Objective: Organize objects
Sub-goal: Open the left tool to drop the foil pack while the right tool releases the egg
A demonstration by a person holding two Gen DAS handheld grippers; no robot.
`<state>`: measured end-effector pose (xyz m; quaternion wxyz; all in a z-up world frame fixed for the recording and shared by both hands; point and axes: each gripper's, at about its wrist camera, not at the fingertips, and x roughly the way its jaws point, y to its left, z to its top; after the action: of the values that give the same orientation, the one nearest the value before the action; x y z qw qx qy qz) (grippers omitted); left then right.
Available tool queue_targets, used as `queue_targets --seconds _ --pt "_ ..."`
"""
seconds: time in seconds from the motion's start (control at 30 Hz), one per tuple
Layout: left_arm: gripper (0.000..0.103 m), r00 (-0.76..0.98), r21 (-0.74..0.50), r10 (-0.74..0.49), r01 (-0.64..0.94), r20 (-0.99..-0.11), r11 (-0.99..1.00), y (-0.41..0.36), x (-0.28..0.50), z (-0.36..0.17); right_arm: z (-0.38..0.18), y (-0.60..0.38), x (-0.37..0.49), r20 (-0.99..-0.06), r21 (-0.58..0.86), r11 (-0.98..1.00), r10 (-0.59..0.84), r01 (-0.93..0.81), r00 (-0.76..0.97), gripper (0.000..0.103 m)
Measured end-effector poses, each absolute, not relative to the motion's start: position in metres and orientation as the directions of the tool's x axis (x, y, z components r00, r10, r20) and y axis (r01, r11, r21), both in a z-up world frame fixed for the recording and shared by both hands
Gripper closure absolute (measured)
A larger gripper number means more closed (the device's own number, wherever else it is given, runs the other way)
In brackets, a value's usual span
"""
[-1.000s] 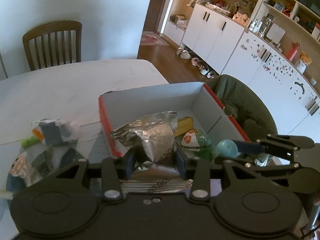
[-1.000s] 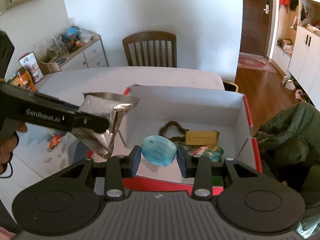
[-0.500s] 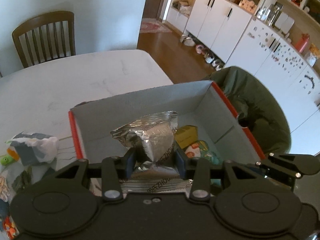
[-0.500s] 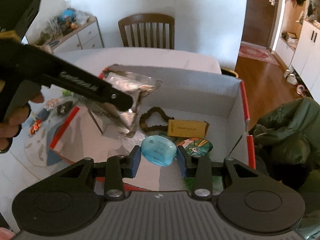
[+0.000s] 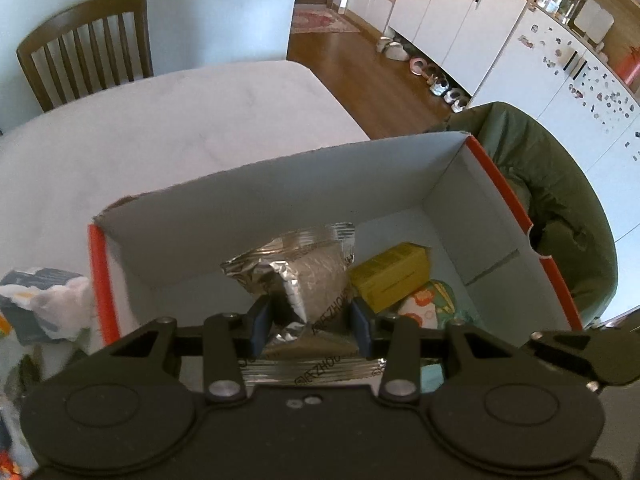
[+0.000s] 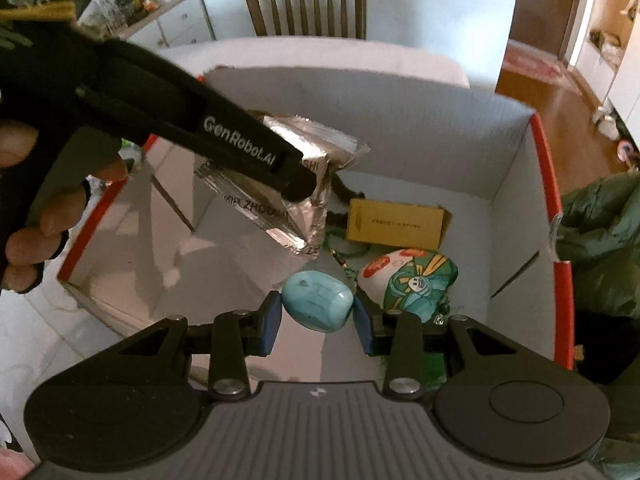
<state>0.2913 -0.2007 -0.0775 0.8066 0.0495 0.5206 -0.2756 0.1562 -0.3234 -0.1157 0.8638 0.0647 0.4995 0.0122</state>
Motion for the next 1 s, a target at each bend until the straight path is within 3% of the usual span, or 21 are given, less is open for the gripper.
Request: queue_targets --seconds 1.0 --pt "0.06 0.247 -0.198 -0.341 0.465 -0.907 0.863 -0.222 0.306 -0.109 -0.134 -0.323 0.161 -0.907 0.118 0.991 0.085 0.057 0.413 0.065"
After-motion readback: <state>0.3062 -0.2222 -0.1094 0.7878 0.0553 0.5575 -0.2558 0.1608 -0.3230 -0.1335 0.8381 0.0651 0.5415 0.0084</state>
